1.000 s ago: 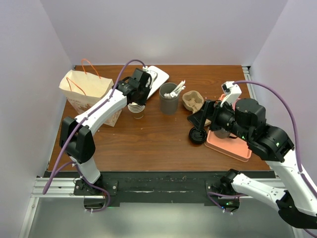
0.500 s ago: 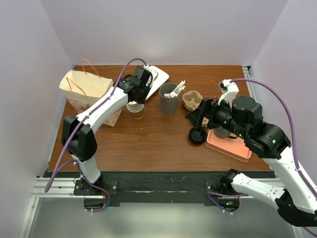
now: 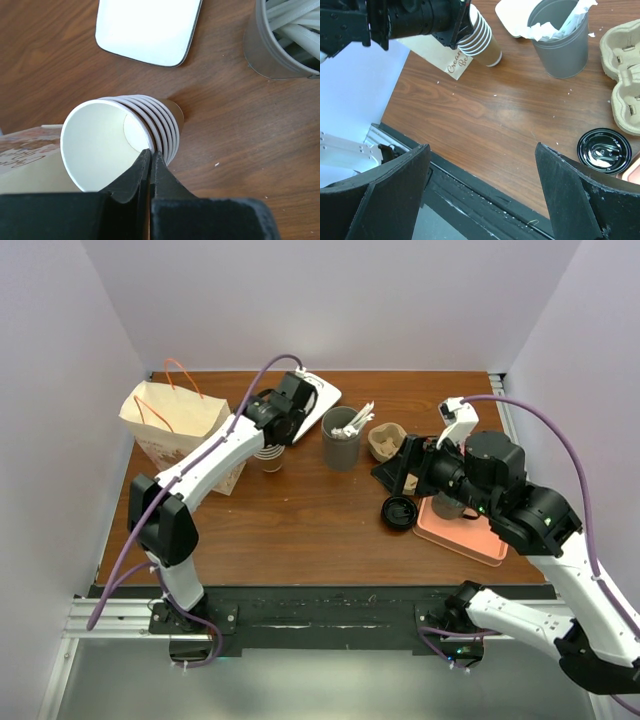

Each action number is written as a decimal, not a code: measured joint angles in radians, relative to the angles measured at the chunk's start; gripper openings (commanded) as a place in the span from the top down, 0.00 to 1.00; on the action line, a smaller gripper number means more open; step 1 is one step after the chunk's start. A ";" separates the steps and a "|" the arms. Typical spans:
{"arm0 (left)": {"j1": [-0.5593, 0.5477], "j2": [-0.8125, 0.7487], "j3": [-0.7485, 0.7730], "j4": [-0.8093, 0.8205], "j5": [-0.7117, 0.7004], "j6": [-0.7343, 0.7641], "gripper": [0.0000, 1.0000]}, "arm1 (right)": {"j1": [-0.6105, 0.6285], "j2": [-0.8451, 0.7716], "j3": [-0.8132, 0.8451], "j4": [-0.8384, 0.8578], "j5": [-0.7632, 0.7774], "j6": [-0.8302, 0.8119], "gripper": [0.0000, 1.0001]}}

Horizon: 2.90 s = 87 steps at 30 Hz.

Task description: Pack the takeout coffee

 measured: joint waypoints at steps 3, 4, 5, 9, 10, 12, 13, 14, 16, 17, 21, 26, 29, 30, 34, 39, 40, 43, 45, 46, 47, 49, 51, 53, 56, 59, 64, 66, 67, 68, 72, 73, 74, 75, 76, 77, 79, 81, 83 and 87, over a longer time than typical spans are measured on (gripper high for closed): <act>-0.041 0.018 0.011 -0.003 -0.060 0.011 1.00 | 0.000 0.010 0.000 0.004 0.000 0.000 0.10; -0.052 0.026 0.011 -0.004 -0.072 0.013 1.00 | 0.000 0.016 0.000 0.003 -0.001 0.000 0.10; -0.062 0.035 0.011 -0.006 -0.079 0.013 1.00 | 0.000 0.019 0.000 0.003 0.000 0.000 0.10; -0.073 0.059 0.011 -0.014 -0.073 0.013 1.00 | 0.000 0.031 0.000 0.003 0.000 0.000 0.10; -0.072 0.061 0.012 -0.018 -0.069 0.013 1.00 | 0.000 0.034 0.000 0.003 -0.001 0.000 0.10; -0.071 0.078 0.034 -0.049 -0.082 0.007 1.00 | 0.000 0.036 0.000 0.003 -0.003 0.000 0.10; -0.071 0.090 0.045 -0.058 -0.099 0.002 1.00 | 0.000 0.037 0.000 0.003 -0.004 0.000 0.10; -0.071 0.097 0.048 -0.061 -0.118 -0.004 1.00 | 0.000 0.037 0.000 0.003 -0.004 0.000 0.10; -0.071 0.100 0.048 -0.077 -0.145 -0.012 1.00 | 0.000 0.039 0.000 0.003 -0.007 0.000 0.10; -0.071 0.100 0.050 -0.086 -0.158 -0.017 1.00 | 0.000 0.040 0.000 0.003 -0.007 0.000 0.10; -0.071 0.100 0.055 -0.102 -0.175 -0.034 1.00 | 0.000 0.040 0.000 0.006 -0.011 0.005 0.10; -0.071 0.099 0.063 -0.119 -0.144 -0.054 1.00 | 0.000 0.039 0.000 0.014 -0.026 0.012 0.10; -0.070 0.089 0.061 -0.114 -0.116 -0.076 1.00 | 0.000 0.039 -0.001 0.018 -0.026 0.014 0.11; -0.070 0.082 0.050 -0.113 -0.107 -0.086 1.00 | 0.000 0.039 -0.002 0.019 -0.026 0.017 0.11; -0.079 0.043 -0.014 -0.103 -0.094 -0.108 1.00 | 0.000 0.044 -0.028 0.026 -0.016 0.048 0.12; -0.079 -0.075 -0.099 -0.092 -0.039 -0.144 1.00 | 0.000 0.092 -0.103 0.084 0.024 0.159 0.23; -0.079 -0.105 -0.122 -0.084 -0.024 -0.151 1.00 | 0.000 0.116 -0.124 0.111 0.025 0.190 0.25; -0.079 -0.182 -0.197 -0.061 0.010 -0.171 1.00 | 0.000 0.201 -0.159 0.182 0.027 0.277 0.32; -0.079 -0.235 -0.257 -0.050 0.038 -0.179 1.00 | 0.000 0.289 -0.174 0.245 0.018 0.344 0.33; -0.079 -0.253 -0.277 -0.047 0.050 -0.180 1.00 | 0.000 0.320 -0.180 0.272 0.009 0.367 0.34; -0.079 -0.274 -0.300 -0.041 0.062 -0.180 1.00 | 0.000 0.353 -0.186 0.301 0.000 0.395 0.35; -0.079 -0.321 -0.346 -0.024 0.090 -0.180 1.00 | 0.000 0.420 -0.195 0.362 -0.019 0.449 0.36; -0.079 -0.362 -0.374 -0.016 0.111 -0.179 1.00 | 0.004 0.475 -0.196 0.409 -0.028 0.500 0.37; -0.079 -0.407 -0.400 0.004 0.134 -0.179 1.00 | 0.010 0.516 -0.196 0.452 -0.031 0.549 0.38; -0.079 -0.463 -0.426 0.027 0.166 -0.179 1.00 | 0.026 0.560 -0.196 0.515 -0.038 0.615 0.39; -0.079 -0.486 -0.433 0.039 0.187 -0.179 1.00 | 0.048 0.593 -0.196 0.565 -0.051 0.657 0.39; -0.079 -0.478 -0.433 0.050 0.190 -0.177 1.00 | 0.074 0.638 -0.195 0.593 -0.056 0.685 0.39; -0.079 -0.465 -0.424 0.039 0.174 -0.172 1.00 | 0.074 0.642 -0.195 0.592 -0.059 0.684 0.39; -0.079 -0.452 -0.408 0.027 0.156 -0.166 1.00 | 0.073 0.642 -0.192 0.588 -0.059 0.682 0.39; -0.079 -0.438 -0.389 0.020 0.137 -0.158 1.00 | 0.073 0.642 -0.186 0.584 -0.059 0.677 0.39; -0.079 -0.381 -0.287 0.008 0.051 -0.128 1.00 | 0.073 0.642 -0.146 0.571 -0.059 0.652 0.39; -0.079 -0.370 -0.259 0.006 0.037 -0.121 1.00 | 0.073 0.642 -0.135 0.566 -0.059 0.645 0.39; -0.079 -0.361 -0.234 0.007 0.026 -0.116 1.00 | 0.073 0.642 -0.126 0.558 -0.059 0.635 0.39; -0.079 -0.355 -0.216 0.007 0.021 -0.114 1.00 | 0.073 0.641 -0.119 0.549 -0.059 0.628 0.39; -0.079 -0.350 -0.196 0.004 0.019 -0.114 1.00 | 0.073 0.640 -0.114 0.537 -0.059 0.618 0.39; -0.080 -0.346 -0.179 0.003 0.018 -0.114 1.00 | 0.073 0.636 -0.112 0.523 -0.059 0.606 0.39; -0.080 -0.345 -0.154 -0.003 0.019 -0.116 1.00 | 0.073 0.620 -0.112 0.486 -0.054 0.584 0.39; -0.080 -0.345 -0.138 -0.005 0.023 -0.121 1.00 | 0.073 0.589 -0.113 0.439 -0.047 0.558 0.39; -0.080 -0.345 -0.137 -0.010 0.028 -0.131 1.00 | 0.073 0.547 -0.113 0.404 -0.040 0.539 0.39; -0.084 -0.345 -0.137 -0.039 0.051 -0.151 1.00 | 0.073 0.457 -0.113 0.346 -0.014 0.506 0.39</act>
